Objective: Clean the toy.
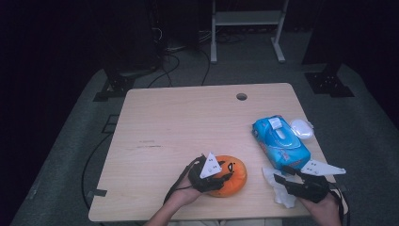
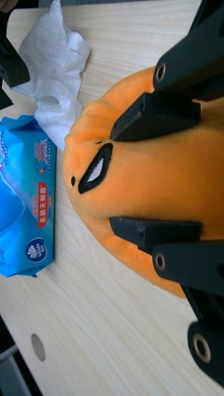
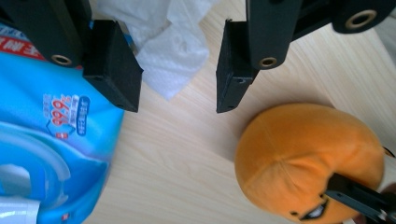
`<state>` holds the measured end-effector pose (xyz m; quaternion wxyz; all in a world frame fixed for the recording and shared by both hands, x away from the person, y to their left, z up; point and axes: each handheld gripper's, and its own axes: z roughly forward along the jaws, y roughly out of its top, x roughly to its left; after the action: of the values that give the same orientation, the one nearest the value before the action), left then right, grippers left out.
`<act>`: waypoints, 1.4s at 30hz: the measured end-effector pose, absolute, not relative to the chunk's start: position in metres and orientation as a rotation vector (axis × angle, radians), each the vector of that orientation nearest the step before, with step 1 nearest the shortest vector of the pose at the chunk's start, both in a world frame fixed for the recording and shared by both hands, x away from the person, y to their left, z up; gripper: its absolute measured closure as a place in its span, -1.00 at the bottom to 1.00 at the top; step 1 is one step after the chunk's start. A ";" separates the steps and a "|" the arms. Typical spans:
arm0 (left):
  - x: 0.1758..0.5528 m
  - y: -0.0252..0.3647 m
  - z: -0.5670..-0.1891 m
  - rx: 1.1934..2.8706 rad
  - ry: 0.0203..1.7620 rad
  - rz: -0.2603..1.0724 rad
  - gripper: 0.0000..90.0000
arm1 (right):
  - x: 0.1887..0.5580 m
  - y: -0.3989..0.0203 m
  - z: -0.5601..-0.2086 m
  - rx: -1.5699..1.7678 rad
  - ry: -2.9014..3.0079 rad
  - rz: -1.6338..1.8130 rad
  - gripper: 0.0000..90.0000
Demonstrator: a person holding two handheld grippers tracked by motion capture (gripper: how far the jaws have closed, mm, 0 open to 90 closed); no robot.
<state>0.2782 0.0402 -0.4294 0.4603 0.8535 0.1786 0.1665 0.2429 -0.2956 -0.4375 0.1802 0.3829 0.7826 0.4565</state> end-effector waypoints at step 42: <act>0.358 0.090 -0.392 1.961 0.684 0.533 0.39 | 0.246 -0.306 -0.434 1.099 2.148 1.430 -0.07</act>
<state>0.3585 0.0896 -0.3920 0.4781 0.8033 0.2800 0.2183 0.2455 -0.3056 -0.4338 0.1675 0.3864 0.7549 0.5026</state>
